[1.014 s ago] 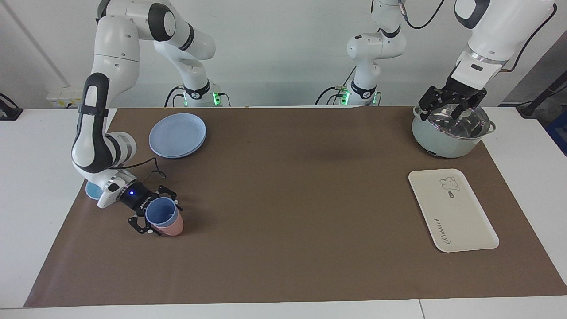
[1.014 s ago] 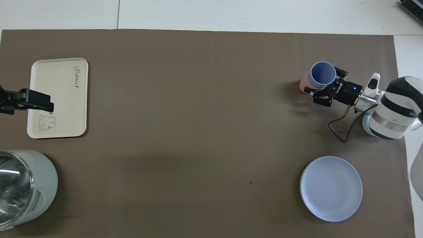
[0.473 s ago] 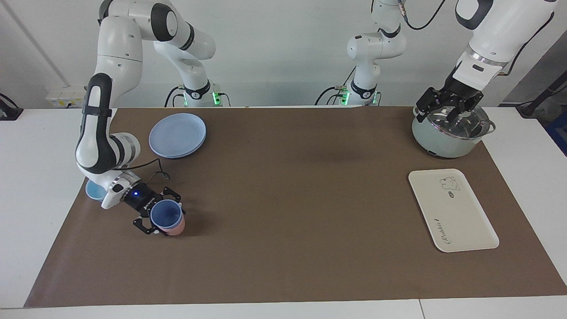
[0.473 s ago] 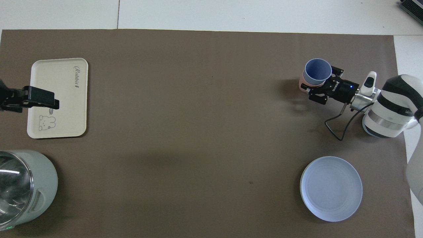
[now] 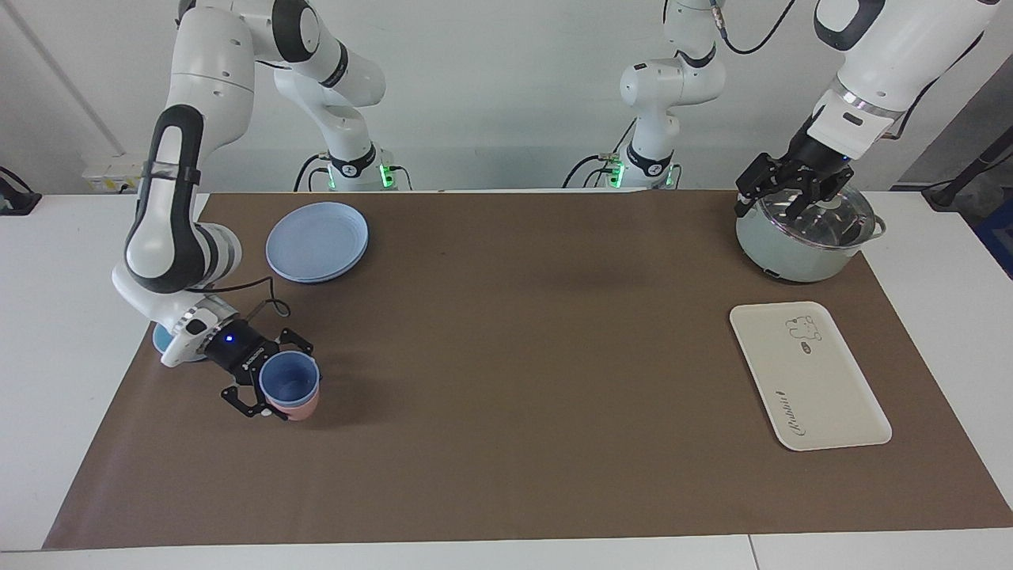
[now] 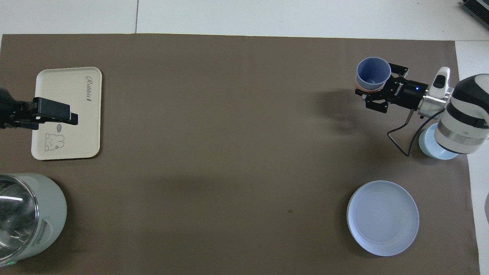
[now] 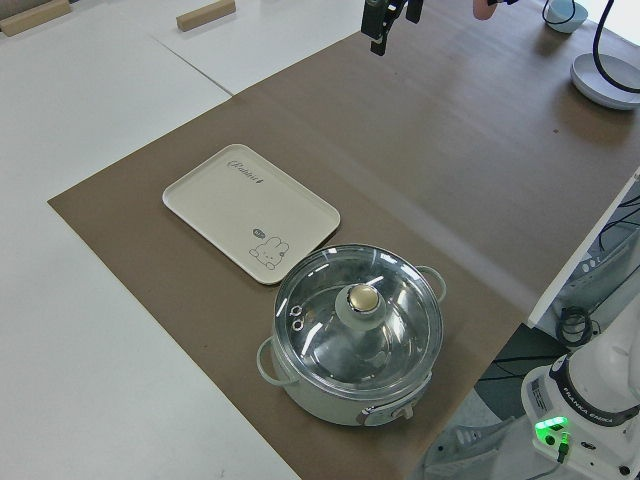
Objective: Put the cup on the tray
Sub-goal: 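Lift the cup with the right gripper while the left gripper reaches toward it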
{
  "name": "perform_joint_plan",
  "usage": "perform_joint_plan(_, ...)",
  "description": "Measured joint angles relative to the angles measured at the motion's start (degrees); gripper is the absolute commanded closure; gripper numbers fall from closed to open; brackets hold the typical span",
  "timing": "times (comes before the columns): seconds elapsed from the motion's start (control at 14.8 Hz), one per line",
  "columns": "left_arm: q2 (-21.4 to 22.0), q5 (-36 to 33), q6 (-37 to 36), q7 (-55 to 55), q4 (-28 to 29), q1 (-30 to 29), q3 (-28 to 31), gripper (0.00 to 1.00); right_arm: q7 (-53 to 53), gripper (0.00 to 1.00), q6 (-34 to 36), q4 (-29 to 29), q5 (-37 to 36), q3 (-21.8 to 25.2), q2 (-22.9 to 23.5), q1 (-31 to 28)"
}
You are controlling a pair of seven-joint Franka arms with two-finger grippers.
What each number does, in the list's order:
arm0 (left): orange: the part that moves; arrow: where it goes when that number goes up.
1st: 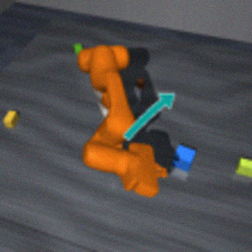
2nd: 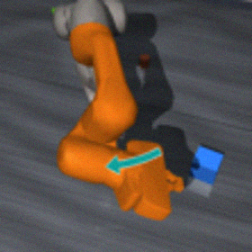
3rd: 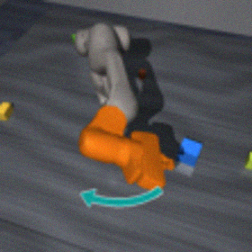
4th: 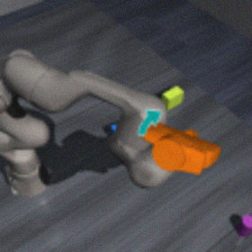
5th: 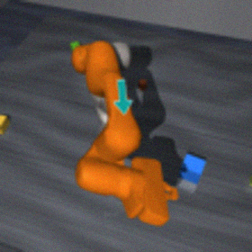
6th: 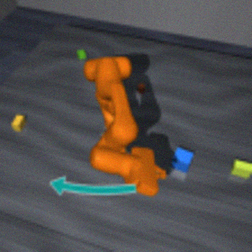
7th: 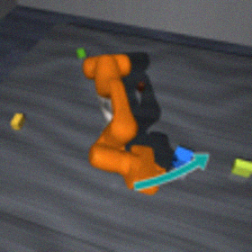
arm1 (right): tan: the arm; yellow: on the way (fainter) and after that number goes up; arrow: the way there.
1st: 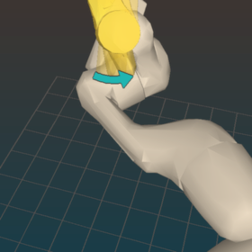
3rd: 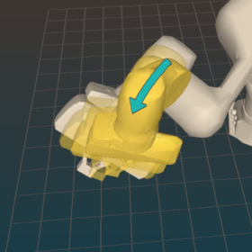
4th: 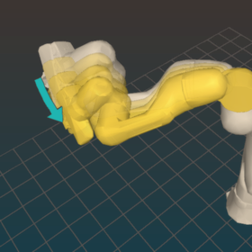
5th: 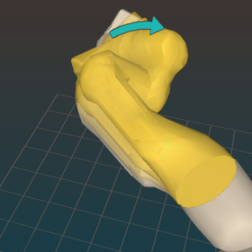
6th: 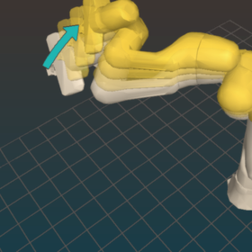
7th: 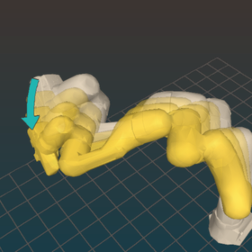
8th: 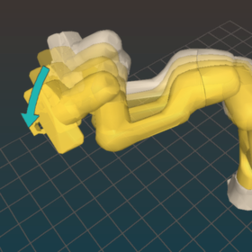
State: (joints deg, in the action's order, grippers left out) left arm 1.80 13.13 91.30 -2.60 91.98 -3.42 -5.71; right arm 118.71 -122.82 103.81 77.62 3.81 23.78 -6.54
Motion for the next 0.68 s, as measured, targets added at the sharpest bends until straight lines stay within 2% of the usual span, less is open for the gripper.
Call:
perform_joint_plan(0.2,-0.4,7.9,0.4,0.0,0.8,-1.0,0.1,0.06,-10.6,1.0,0.0,-0.2,-13.1,0.0,-7.1,1.0)
perform_joint_plan(0.41,-1.6,15.6,3.0,-0.5,1.7,-1.1,-0.3,0.07,-20.8,1.0,0.1,-0.2,-23.1,-0.1,-13.6,4.9)
perform_joint_plan(0.68,-4.7,26.8,10.2,-7.6,1.9,4.3,-1.0,0.09,-36.9,1.0,0.0,-0.2,-35.8,-0.3,-19.3,13.4)
